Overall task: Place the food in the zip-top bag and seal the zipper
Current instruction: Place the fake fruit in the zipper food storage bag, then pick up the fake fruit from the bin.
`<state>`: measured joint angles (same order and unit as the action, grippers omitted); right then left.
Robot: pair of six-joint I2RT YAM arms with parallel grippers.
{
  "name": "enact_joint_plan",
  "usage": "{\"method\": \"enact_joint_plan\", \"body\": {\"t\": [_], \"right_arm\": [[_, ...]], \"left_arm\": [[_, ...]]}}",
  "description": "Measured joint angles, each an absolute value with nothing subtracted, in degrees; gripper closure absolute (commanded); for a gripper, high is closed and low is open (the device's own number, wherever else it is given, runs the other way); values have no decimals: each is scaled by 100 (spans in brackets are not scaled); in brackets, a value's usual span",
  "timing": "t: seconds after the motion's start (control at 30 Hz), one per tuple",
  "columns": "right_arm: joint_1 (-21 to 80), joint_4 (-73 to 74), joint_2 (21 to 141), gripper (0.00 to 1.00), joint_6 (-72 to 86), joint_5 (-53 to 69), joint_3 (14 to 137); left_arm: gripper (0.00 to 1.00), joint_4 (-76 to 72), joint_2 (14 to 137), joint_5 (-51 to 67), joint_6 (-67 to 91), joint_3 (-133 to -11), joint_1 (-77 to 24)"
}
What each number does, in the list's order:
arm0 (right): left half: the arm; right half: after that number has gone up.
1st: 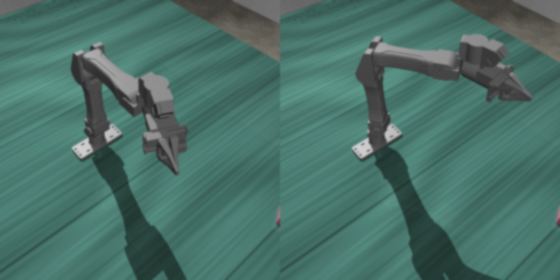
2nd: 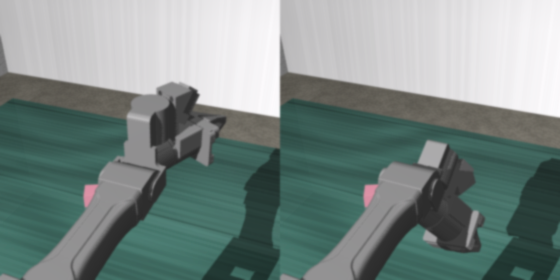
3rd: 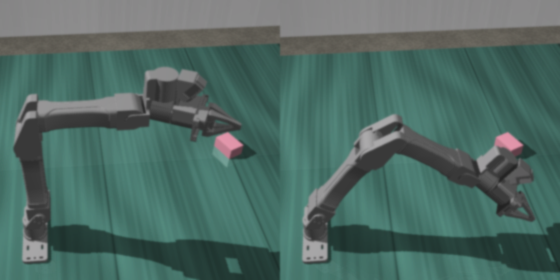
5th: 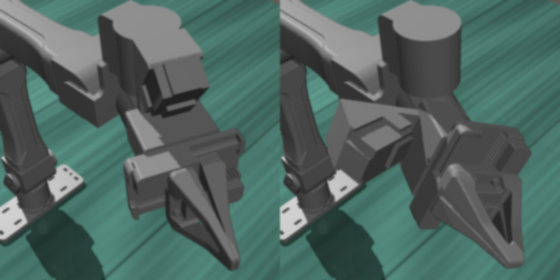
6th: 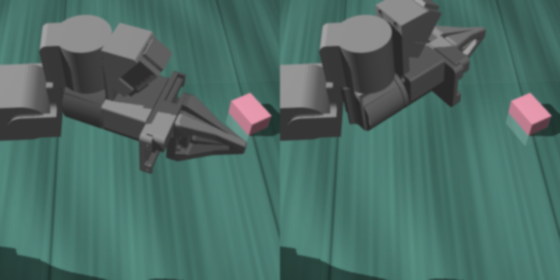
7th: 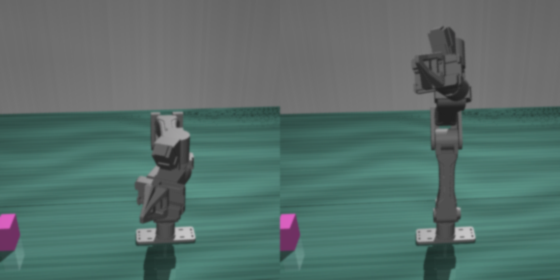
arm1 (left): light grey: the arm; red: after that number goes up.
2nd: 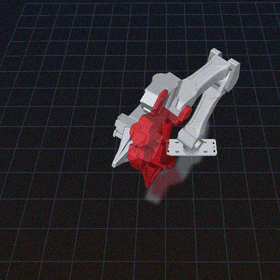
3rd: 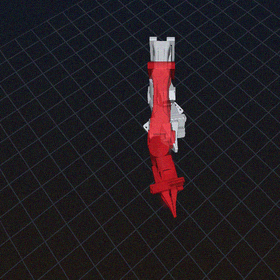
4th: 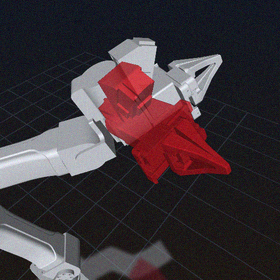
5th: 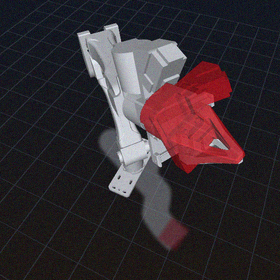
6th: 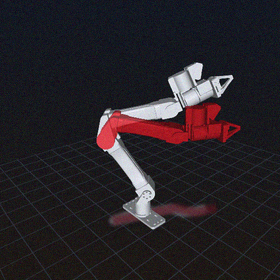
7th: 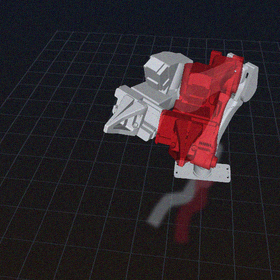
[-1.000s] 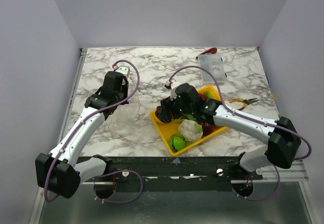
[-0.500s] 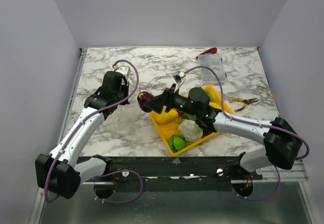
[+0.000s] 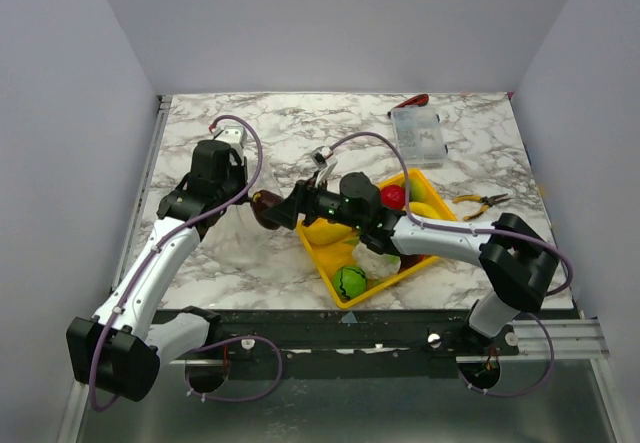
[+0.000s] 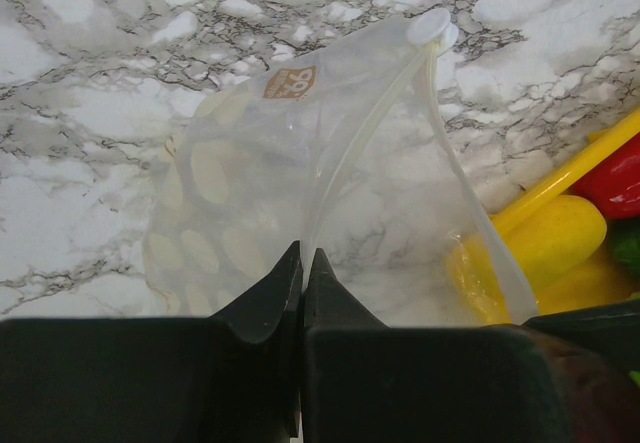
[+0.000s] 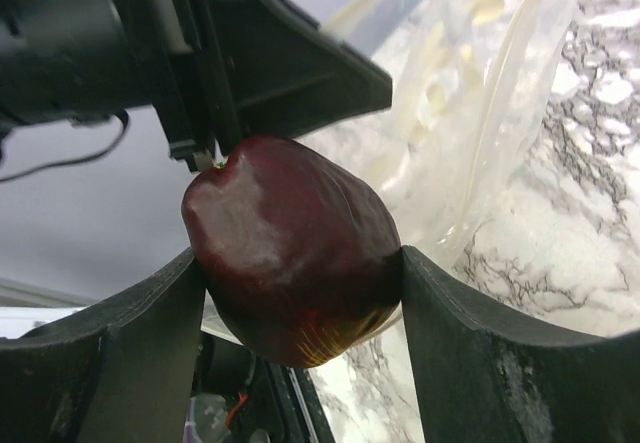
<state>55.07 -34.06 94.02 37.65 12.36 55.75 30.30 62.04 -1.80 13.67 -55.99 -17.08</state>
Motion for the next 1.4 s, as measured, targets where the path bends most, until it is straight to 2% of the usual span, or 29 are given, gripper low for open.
{"method": "enact_joint_plan", "body": {"t": [0.07,0.13,0.2,0.23,0.73,1.1,1.4], "right_arm": [[5623,-3133,9456,39,3638,1125,5721],[5739,-2832,9474,27,3487,967,5889],[5826,-2556,9485,3,3354,825,6036],[5861,-2432,9489,0,3304,757,6104],[5918,-1208,9362,2,3162,47,6652],[5918,16,7942,13,2471,-311,6300],[5918,1776,7459,15,2099,-71,5793]], "left_arm": [[100,2995,6204,-115,1393,-5590,-1686],[100,2985,6204,-73,1402,-5581,-1684],[100,2974,6204,-40,1424,-5579,-1658],[100,2969,6204,-36,1426,-5579,-1656],[100,2967,6195,19,1437,-5579,-1645],[100,2969,6088,-40,1415,-5579,-1645],[100,2969,6114,-40,1415,-5579,-1645]]}}
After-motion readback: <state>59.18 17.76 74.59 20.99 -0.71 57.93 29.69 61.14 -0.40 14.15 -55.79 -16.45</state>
